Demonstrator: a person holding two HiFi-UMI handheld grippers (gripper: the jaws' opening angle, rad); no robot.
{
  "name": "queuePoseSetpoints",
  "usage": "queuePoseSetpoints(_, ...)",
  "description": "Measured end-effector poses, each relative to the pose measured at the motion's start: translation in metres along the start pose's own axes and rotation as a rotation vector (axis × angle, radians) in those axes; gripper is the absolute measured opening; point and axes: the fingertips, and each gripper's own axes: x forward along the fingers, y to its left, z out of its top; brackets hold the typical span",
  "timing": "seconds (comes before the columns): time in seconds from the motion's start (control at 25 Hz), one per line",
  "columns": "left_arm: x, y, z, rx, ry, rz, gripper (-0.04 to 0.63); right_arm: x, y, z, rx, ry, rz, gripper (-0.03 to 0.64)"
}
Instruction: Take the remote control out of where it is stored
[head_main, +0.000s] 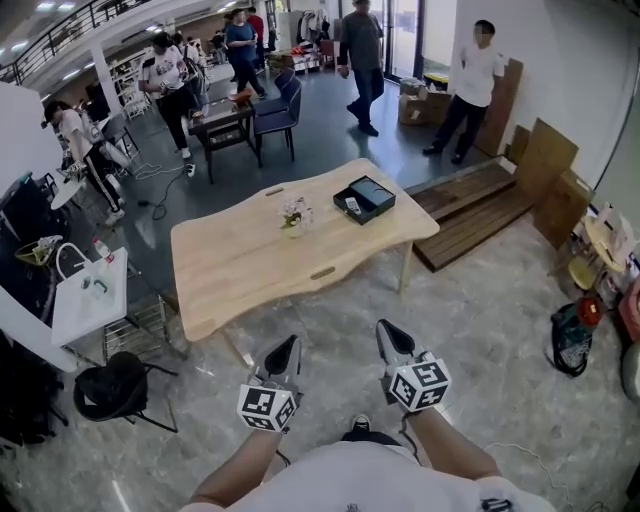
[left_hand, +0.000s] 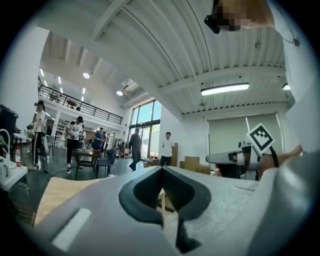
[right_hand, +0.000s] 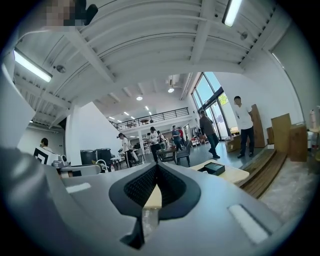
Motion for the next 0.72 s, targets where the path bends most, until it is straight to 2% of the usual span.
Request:
queuePoseSetpoints(0.4,0.076,0.006,0.0,0.008,0.002,0.057,0.0,0.047,-0.061,0.015,0.008,0.011,0.052,0.027)
queuePoseSetpoints(0.72,0.117,0.0,0.001,0.02,0.005,0.095,0.0,0.073,-0.104,0.021,0.026,0.016,0.081,0.028)
